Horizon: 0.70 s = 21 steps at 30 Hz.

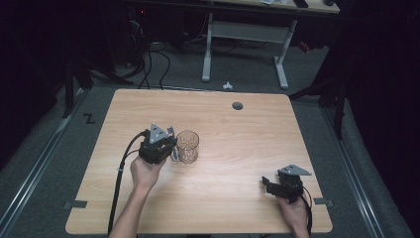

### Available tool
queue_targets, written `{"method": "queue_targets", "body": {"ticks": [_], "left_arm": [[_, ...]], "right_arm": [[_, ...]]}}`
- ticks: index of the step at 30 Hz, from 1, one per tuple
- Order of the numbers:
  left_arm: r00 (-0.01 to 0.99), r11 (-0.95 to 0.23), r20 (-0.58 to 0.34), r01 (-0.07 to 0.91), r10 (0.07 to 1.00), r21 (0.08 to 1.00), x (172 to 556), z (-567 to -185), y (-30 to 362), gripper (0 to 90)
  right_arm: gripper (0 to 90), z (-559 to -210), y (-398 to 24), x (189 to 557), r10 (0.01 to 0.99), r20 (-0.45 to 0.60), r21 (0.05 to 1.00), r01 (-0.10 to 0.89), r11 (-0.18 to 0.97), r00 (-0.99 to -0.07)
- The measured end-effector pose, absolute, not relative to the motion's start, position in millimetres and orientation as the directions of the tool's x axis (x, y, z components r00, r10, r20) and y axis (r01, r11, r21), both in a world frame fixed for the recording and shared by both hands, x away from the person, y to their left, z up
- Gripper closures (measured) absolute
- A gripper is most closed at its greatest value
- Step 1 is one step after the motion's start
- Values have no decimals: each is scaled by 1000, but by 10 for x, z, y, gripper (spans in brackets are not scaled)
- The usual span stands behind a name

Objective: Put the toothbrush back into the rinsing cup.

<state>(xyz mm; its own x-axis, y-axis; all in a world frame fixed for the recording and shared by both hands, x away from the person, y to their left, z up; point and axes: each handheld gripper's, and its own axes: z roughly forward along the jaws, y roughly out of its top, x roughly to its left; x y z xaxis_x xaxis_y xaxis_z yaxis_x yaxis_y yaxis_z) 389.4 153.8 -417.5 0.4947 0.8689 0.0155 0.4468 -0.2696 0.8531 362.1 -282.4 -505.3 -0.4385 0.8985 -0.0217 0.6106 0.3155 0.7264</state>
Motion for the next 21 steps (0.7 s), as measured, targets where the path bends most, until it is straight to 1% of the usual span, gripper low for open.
{"method": "queue_targets", "body": {"ticks": [7, 13, 14, 17, 21], "left_arm": [[494, -248, -13, 460, 869, 853, 3906, -4196, 1565, 778], [491, -244, -18, 464, 871, 852, 3901, -4197, 1580, 739], [490, -239, -22, 465, 872, 853, 3901, -4198, 1582, 725], [482, -233, -25, 469, 876, 852, 3905, -4198, 1584, 630], [480, -227, -31, 471, 877, 852, 3904, -4194, 1590, 559]], "right_arm": [[288, -5053, -2824, 3622, 898, -22, 727, 610, 316, -439], [288, -5053, -2824, 3621, 898, -22, 727, 610, 316, -439], [288, -5053, -2824, 3621, 898, -22, 726, 610, 316, -439], [288, -5053, -2824, 3621, 899, -21, 726, 611, 315, -438], [288, -5053, -2824, 3621, 898, -22, 727, 610, 316, -439]]}}
